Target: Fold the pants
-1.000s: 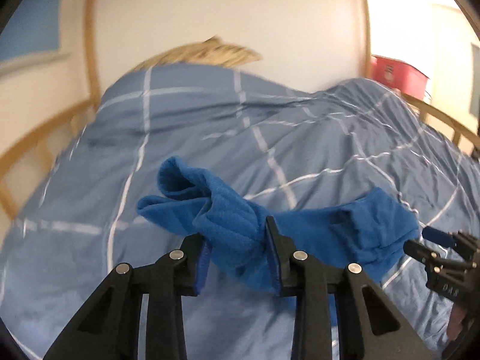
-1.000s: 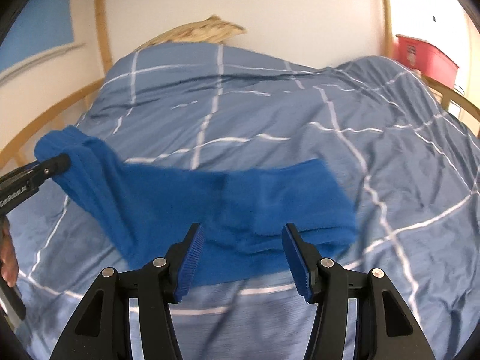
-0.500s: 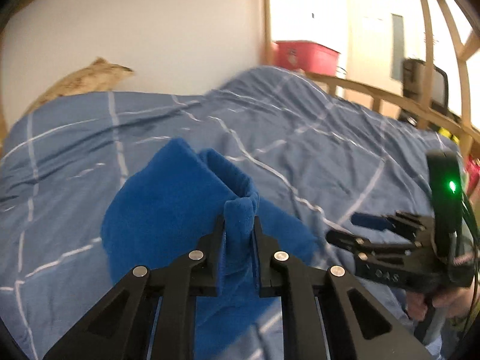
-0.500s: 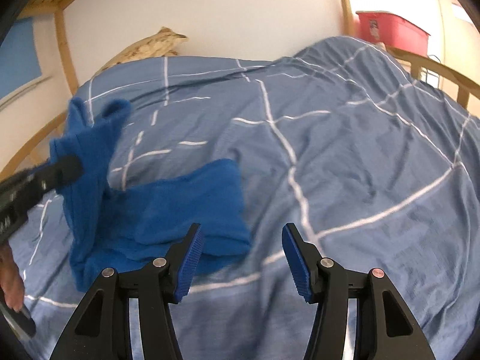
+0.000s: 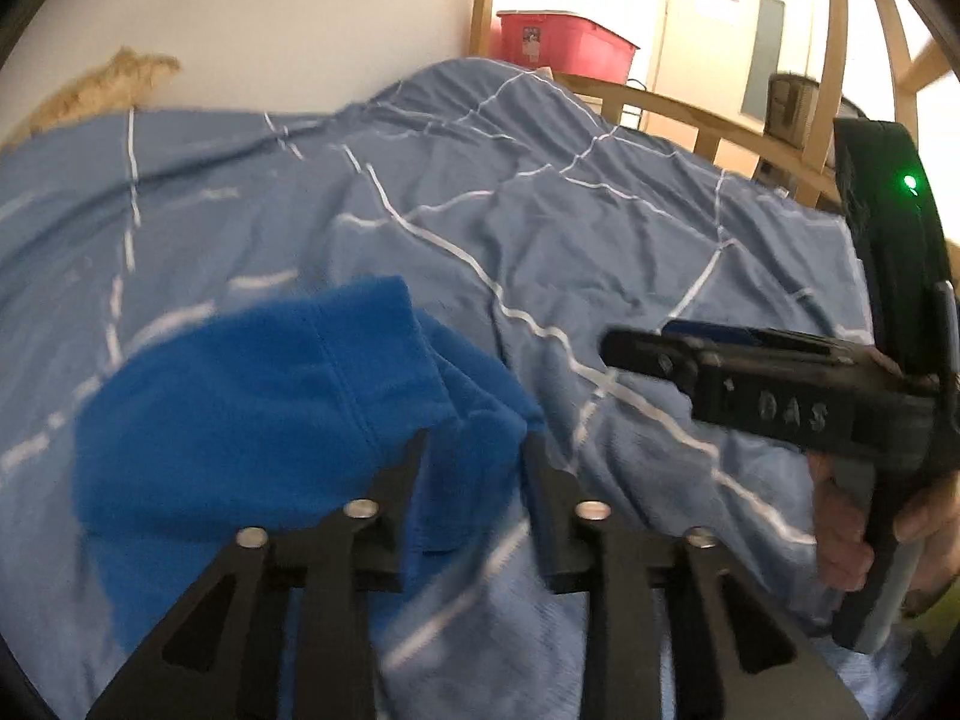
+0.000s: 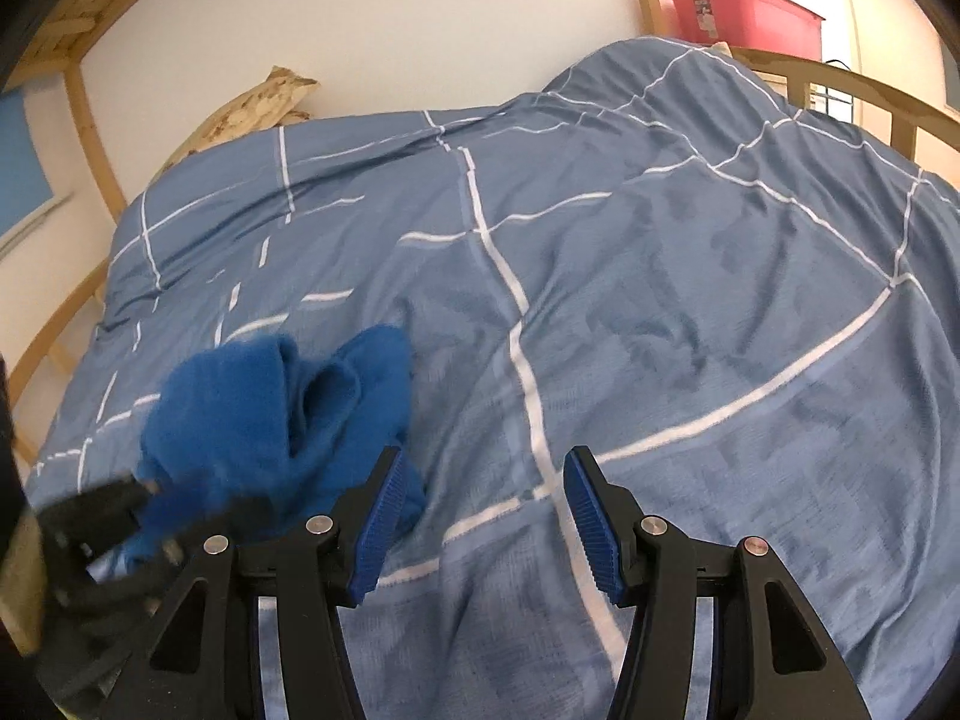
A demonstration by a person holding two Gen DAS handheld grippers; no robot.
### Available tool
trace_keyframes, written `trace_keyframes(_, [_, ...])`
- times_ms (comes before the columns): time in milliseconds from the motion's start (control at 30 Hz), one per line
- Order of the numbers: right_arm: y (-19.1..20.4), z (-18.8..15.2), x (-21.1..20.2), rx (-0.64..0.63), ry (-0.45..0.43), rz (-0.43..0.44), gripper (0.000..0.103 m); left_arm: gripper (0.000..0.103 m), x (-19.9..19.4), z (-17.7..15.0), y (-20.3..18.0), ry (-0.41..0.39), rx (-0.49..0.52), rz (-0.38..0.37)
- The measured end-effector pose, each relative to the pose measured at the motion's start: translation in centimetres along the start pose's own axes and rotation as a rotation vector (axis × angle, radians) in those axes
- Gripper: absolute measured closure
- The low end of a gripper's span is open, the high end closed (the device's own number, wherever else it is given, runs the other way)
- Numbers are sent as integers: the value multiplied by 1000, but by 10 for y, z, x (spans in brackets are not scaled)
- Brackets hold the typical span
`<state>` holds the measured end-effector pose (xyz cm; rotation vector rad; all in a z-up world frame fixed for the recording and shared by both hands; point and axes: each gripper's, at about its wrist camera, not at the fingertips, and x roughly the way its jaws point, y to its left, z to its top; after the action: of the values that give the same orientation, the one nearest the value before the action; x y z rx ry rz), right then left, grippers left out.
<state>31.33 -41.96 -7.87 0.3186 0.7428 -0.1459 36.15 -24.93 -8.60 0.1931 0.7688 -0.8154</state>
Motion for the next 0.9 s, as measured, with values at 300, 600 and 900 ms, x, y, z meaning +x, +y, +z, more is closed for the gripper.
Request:
trace_keyframes(300, [50, 21, 4, -93, 2, 126, 48, 30, -58, -29, 23, 27, -81, 330])
trace_keyframes(600, [86, 36, 46, -105, 87, 152, 48, 30, -67, -70, 62, 74, -139, 333])
trace_keyframes(900, [86, 37, 78, 58, 225, 189, 49, 30, -54, -74, 72, 103, -149, 342])
